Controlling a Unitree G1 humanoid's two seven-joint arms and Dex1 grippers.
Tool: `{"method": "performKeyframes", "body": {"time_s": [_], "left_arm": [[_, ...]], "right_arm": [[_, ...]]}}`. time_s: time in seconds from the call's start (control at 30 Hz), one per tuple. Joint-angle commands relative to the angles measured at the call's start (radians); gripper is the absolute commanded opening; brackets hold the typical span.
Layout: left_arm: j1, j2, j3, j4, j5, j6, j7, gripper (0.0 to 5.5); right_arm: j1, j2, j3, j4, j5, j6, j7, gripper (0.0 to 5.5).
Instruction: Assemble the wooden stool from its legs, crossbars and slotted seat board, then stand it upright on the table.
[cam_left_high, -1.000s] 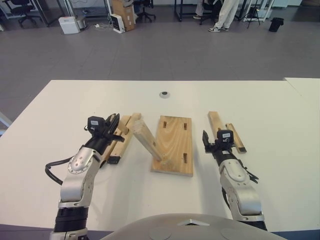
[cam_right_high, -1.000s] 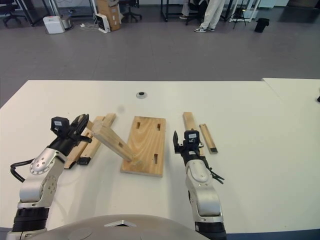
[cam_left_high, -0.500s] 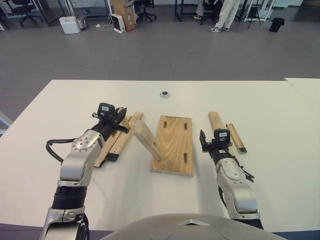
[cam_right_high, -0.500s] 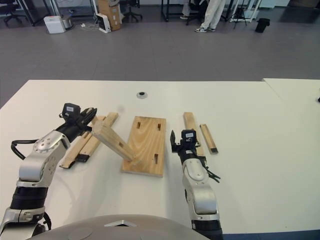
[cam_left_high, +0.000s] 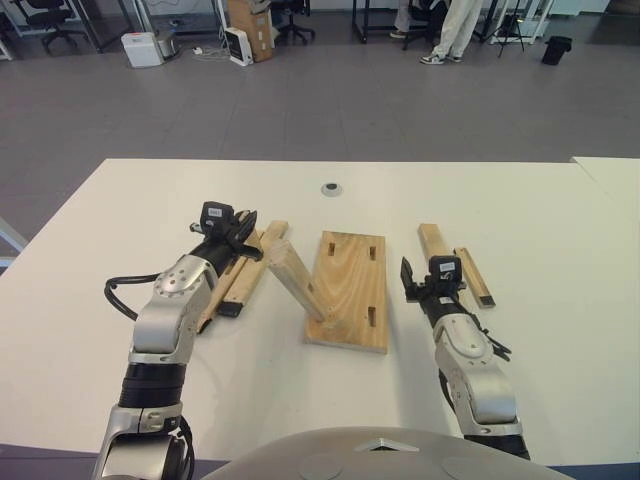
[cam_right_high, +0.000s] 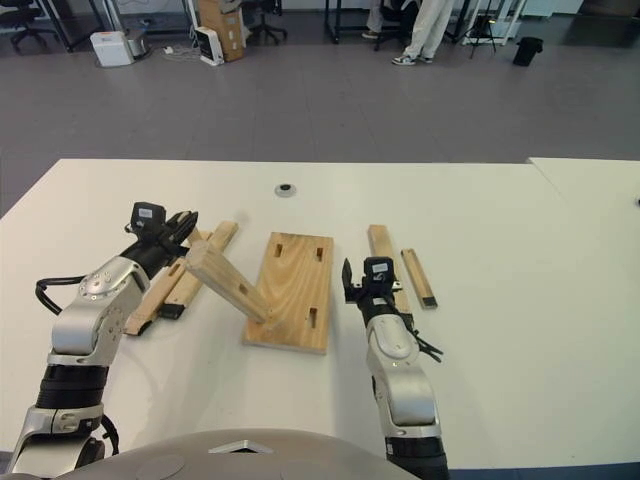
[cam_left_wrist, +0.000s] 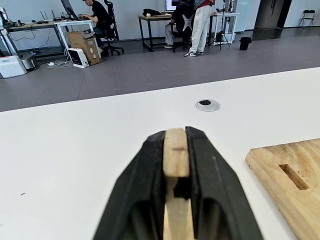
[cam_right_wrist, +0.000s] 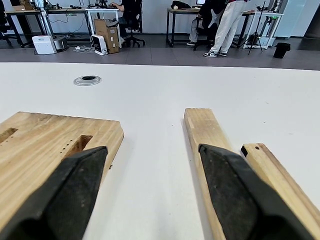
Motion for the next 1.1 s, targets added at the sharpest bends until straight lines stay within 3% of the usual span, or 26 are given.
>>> {"method": "performKeyframes", "body": {"time_s": [0.03, 0.47, 0.83, 1.0, 1.1], "left_arm": [[0.095, -0.031, -0.088, 0.102, 0.004, 0.185, -0.025, 0.41], [0.072, -0.052, -0.155, 0.062, -0.025, 0.265, -0.042, 0.41], [0.065, -0.030, -0.198, 0.096, 0.045, 0.225, -0.036, 0.41], [0.051, -0.060, -0.168, 0.124, 0.035, 0.215, -0.005, 0.41], [0.045, -0.071, -0.136, 0.138, 0.038, 0.205, 0.024, 1.04]], "right_arm": [[-0.011, 0.013, 0.007, -0.001, -0.006, 0.013, -0.012, 3.43], [-0.017, 0.027, 0.013, 0.025, -0.007, -0.005, -0.020, 3.43], [-0.026, 0.022, 0.004, 0.030, -0.006, -0.006, -0.019, 3.43], [-0.036, 0.018, -0.001, 0.036, -0.006, -0.011, -0.018, 3.43], [-0.043, 0.013, -0.002, 0.039, -0.011, -0.019, -0.017, 3.43]]}}
